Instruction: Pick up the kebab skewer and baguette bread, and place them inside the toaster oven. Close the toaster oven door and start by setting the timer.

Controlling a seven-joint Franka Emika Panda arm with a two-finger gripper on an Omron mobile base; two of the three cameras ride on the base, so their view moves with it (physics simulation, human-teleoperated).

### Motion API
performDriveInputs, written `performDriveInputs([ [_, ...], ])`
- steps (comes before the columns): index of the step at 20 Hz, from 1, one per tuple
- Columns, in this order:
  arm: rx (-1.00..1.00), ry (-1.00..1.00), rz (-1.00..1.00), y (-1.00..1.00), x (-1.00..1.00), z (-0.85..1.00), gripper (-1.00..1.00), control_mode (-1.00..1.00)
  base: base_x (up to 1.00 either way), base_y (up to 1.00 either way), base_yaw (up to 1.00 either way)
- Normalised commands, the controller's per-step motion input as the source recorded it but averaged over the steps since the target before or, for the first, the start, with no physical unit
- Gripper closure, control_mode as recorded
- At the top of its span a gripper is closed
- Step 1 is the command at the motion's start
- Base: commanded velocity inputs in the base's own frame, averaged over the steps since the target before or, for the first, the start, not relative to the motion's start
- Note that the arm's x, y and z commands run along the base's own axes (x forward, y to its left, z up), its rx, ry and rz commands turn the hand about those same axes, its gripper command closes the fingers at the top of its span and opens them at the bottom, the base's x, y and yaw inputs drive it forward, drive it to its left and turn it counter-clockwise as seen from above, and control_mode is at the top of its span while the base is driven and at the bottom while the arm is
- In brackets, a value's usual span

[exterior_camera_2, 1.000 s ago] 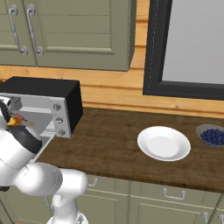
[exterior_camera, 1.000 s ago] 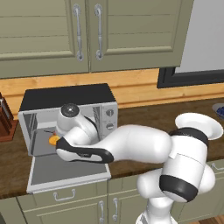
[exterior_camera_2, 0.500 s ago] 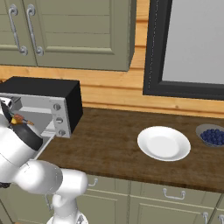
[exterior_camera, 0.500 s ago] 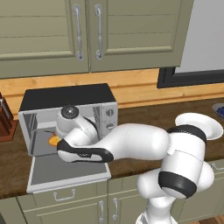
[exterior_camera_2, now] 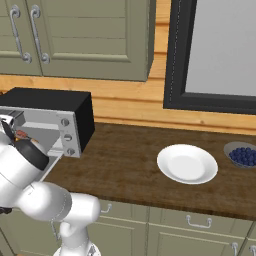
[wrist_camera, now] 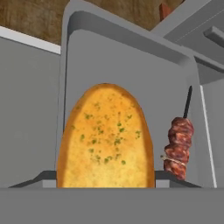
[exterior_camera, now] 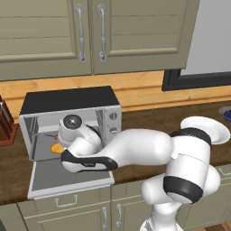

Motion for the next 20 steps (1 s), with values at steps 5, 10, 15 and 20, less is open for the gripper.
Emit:
performDriveInputs([
  [5, 0.00, -0.06, 0.00, 0.00, 0.00, 0.00, 1.00, -1.00, 0.00, 0.00, 0.00],
  [10, 0.00, -0.02, 0.00, 0.00, 0.00, 0.00, -1.00, -1.00, 0.00, 0.00, 0.00],
  [15, 0.00, -0.03, 0.00, 0.00, 0.00, 0.00, -1.00, -1.00, 0.00, 0.00, 0.00],
  [20, 0.00, -0.02, 0.00, 0.00, 0.00, 0.00, -1.00, -1.00, 0.00, 0.00, 0.00],
])
